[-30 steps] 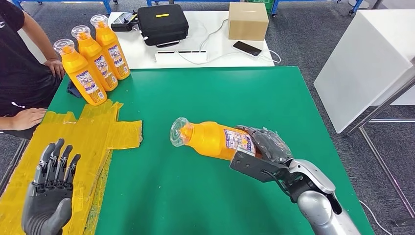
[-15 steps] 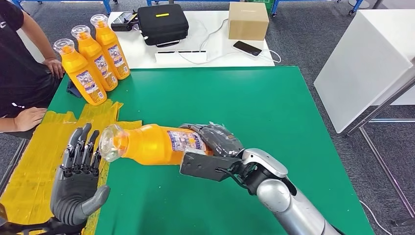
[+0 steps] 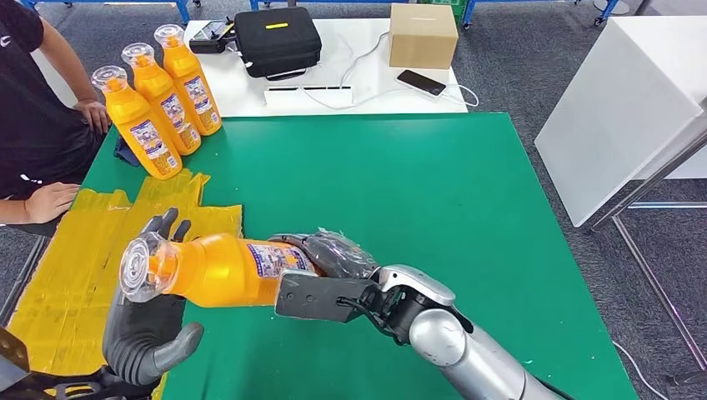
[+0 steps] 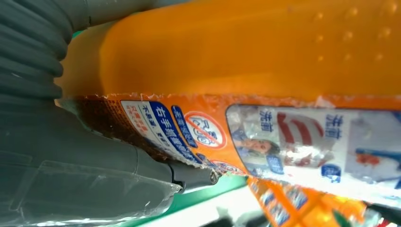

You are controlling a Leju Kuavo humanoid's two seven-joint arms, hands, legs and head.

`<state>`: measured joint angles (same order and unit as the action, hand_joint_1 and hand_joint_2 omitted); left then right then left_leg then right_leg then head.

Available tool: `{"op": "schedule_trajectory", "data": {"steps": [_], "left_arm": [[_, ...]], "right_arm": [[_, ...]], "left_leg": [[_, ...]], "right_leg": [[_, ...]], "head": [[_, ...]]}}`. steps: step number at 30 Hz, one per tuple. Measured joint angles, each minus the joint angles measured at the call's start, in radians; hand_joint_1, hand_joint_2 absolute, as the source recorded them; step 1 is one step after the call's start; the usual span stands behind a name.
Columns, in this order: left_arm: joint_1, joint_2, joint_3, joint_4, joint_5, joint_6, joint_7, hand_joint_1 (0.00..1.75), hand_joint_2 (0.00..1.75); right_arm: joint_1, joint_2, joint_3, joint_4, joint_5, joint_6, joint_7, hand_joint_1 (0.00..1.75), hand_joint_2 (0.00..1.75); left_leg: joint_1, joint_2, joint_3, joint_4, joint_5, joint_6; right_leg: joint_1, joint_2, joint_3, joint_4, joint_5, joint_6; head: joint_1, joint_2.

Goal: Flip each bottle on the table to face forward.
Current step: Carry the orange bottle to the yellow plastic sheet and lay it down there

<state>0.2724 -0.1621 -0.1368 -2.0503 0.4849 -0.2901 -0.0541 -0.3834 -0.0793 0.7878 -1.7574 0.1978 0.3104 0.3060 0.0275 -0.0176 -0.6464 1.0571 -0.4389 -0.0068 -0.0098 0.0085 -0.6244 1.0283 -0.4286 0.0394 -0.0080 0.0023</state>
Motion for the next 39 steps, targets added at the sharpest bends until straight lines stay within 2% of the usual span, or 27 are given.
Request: {"op": "schedule_trajectory", "data": {"steps": [6,14,19,23,30,35,39], "left_arm": [[-0.022,0.03,-0.02,0.016,-0.012,-0.017,-0.018,0.0,1.75],[-0.037,0.057,-0.029,0.038,-0.024,-0.04,-0.026,0.0,1.75],[-0.059,0.112,-0.065,0.069,-0.072,-0.093,-0.044,0.01,1.75],[-0.081,0.17,-0.097,0.097,-0.105,-0.134,-0.064,1.75,1.75],[-0.087,0.19,-0.108,0.108,-0.108,-0.147,-0.071,1.75,1.75],[-0.108,0.231,-0.126,0.135,-0.106,-0.166,-0.093,1.75,1.75],[-0.114,0.236,-0.126,0.139,-0.102,-0.168,-0.096,1.75,1.75]], "right_arm": [[-0.066,-0.042,0.052,0.038,-0.149,0.091,-0.033,1.75,1.75],[-0.126,-0.075,0.125,0.056,-0.183,0.104,-0.035,1.75,1.75],[-0.176,-0.084,0.182,0.056,-0.209,0.106,-0.031,1.75,1.75],[-0.193,-0.091,0.21,0.056,-0.223,0.103,-0.03,1.75,1.75],[-0.196,-0.096,0.215,0.056,-0.225,0.102,-0.03,1.75,1.75],[-0.201,-0.106,0.235,0.056,-0.228,0.1,-0.03,1.75,1.75],[-0.201,-0.107,0.239,0.056,-0.228,0.097,-0.031,1.71,1.75]], "left_leg": [[0.0,0.0,0.0,0.0,0.0,0.0],[0.0,0.0,0.0,0.0,0.0,0.0],[0.0,0.0,0.0,0.0,0.0,0.0],[0.0,0.0,0.0,0.0,0.0,0.0],[0.0,0.0,0.0,0.0,0.0,0.0],[0.0,0.0,0.0,0.0,0.0,0.0],[0.0,0.0,0.0,0.0,0.0,0.0]], "right_leg": [[0.0,0.0,0.0,0.0,0.0,0.0],[0.0,0.0,0.0,0.0,0.0,0.0],[0.0,0.0,0.0,0.0,0.0,0.0],[0.0,0.0,0.0,0.0,0.0,0.0],[0.0,0.0,0.0,0.0,0.0,0.0],[0.0,0.0,0.0,0.0,0.0,0.0],[0.0,0.0,0.0,0.0,0.0,0.0]], "head": [[0.0,0.0],[0.0,0.0],[0.0,0.0],[0.0,0.0],[0.0,0.0],[0.0,0.0],[0.0,0.0]]}}
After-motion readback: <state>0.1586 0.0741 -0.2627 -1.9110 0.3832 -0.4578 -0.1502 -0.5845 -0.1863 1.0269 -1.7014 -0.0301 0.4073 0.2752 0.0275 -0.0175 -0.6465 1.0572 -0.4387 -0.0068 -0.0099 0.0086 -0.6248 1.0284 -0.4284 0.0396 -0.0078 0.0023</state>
